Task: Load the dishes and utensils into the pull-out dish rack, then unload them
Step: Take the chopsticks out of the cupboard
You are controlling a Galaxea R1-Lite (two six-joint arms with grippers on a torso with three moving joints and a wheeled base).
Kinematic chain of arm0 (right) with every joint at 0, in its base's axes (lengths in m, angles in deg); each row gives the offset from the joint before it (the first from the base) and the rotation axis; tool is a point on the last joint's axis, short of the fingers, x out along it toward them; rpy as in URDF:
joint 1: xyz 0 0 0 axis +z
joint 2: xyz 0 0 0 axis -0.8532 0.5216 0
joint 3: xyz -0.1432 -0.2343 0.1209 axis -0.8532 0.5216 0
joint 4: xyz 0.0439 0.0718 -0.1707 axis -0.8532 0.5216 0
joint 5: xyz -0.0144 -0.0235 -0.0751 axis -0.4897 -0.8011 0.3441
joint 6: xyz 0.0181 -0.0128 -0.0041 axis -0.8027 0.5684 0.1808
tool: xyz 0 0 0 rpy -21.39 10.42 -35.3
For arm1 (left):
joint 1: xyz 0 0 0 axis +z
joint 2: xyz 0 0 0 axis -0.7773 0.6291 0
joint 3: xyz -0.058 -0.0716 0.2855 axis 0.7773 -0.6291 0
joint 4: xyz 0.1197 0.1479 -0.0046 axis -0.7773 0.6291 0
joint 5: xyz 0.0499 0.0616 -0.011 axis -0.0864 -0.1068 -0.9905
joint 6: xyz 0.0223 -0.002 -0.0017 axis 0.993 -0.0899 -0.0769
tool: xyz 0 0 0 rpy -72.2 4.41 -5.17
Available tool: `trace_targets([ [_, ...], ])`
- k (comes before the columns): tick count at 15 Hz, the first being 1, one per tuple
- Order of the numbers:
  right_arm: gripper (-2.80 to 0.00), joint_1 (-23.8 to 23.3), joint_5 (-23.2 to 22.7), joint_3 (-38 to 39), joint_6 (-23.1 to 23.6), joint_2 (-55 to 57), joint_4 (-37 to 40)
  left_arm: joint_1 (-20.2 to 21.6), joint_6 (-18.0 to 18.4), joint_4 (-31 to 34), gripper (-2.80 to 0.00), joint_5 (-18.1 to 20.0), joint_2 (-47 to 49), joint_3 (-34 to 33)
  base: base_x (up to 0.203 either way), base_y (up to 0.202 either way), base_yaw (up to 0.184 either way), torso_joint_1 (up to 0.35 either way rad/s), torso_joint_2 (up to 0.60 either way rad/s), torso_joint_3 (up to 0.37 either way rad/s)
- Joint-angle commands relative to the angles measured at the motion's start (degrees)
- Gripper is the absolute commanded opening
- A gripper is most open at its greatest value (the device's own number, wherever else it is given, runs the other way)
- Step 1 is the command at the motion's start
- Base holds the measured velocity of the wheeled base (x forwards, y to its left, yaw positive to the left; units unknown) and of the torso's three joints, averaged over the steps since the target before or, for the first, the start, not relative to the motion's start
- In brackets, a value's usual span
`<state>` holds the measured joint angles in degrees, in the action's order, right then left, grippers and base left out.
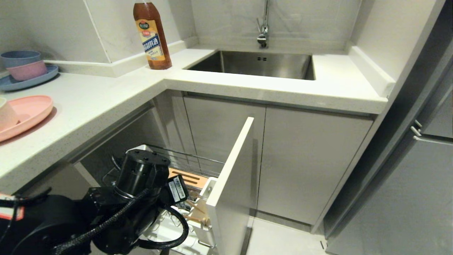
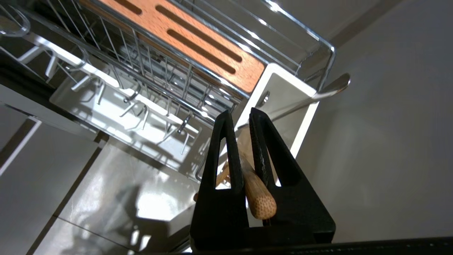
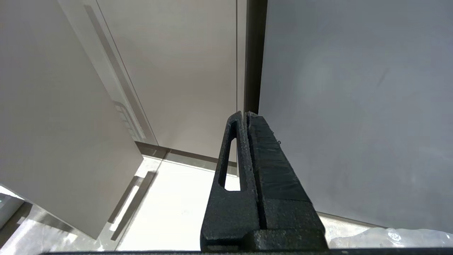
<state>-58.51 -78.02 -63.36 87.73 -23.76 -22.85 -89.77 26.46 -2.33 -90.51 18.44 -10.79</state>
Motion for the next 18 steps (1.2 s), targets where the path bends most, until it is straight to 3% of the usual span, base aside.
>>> trace_targets([
  [1, -2.80, 0.0, 0.0, 0.2, 0.0, 0.0, 0.0, 0.0, -0.2, 0.0, -2.80, -0.4, -1.5, -0.1, 0.000, 0.000, 0.000, 0.000, 0.00, 0.000],
  [13, -2.80, 0.0, 0.0, 0.2, 0.0, 0.0, 0.0, -3.8, 1.2, 8.3, -2.80, -1.8, -15.4, 2.1, 0.000, 0.000, 0.000, 0.000, 0.00, 0.000],
  [18, -2.80, 0.0, 0.0, 0.1, 0.0, 0.0, 0.0, -4.8, 7.8, 9.2, -2.80, -4.4, -23.4, 4.7, 0.000, 0.000, 0.000, 0.000, 0.00, 0.000],
])
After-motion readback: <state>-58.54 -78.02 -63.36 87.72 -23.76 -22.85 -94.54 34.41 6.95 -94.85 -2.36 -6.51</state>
